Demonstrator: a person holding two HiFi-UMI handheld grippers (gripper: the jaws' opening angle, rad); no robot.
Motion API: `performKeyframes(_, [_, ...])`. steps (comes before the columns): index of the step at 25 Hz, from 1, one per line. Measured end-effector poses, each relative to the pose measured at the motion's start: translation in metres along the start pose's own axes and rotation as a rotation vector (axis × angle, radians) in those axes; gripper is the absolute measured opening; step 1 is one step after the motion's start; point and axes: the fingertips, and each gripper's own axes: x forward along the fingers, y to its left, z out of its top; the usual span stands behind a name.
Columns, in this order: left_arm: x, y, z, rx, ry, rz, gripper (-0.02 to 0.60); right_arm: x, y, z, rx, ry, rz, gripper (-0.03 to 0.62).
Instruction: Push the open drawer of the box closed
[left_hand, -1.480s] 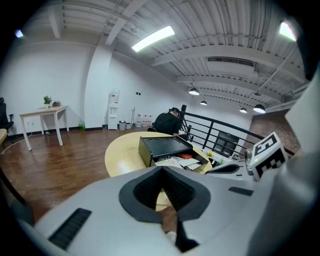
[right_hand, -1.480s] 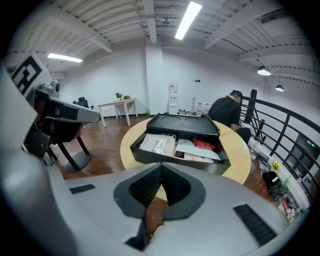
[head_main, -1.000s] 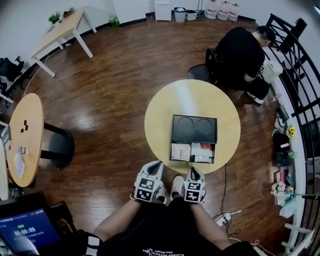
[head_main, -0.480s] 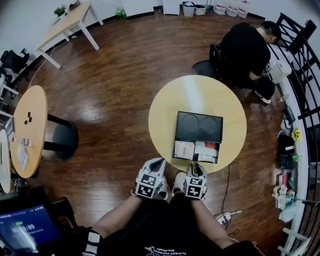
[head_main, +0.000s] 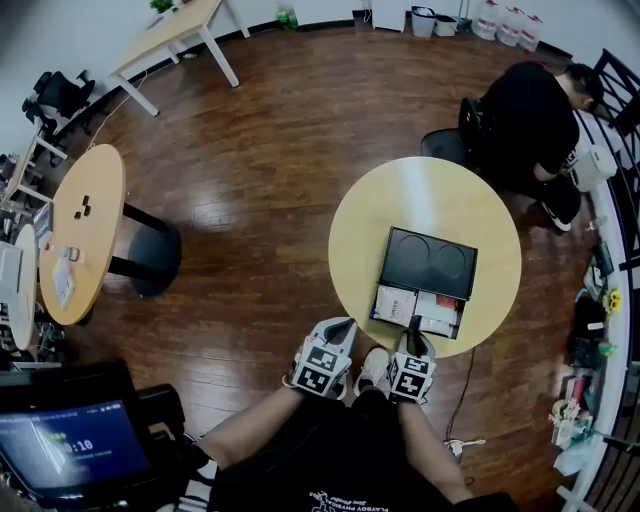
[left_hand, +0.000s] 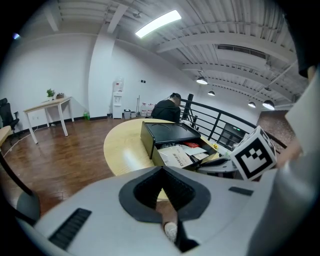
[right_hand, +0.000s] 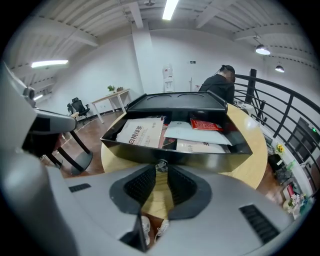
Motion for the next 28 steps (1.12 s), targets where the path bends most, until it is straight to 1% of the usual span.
performKeyframes(4, [-0.001,-0.003,0.003,-0.011,-0.009,0.000,0.000,-0.006,-0.001,0.002,-0.007,-0.004,0.007,0.078])
performKeyframes(12, [0.004,0.003,0.008,-0.009,-0.008,0.001,0.000,0.010,-0.001,0.023,-0.011,-0.020,0.009,0.078])
performKeyframes(16, [0.003,-0.004,0.007,-0.018,-0.015,-0.004,0.000,0.011,-0.009,0.033,-0.026,-0.037,-0.010,0.078])
performKeyframes(20, [0.004,-0.004,0.006,-0.014,-0.011,-0.009,0.000,0.018,-0.009,0.045,-0.026,-0.052,-0.010,0.078])
performKeyframes(28, [0.004,-0.010,0.016,-0.026,-0.020,-0.016,0.000,0.017,-0.013,0.064,-0.038,-0.079,-0.015,0.078])
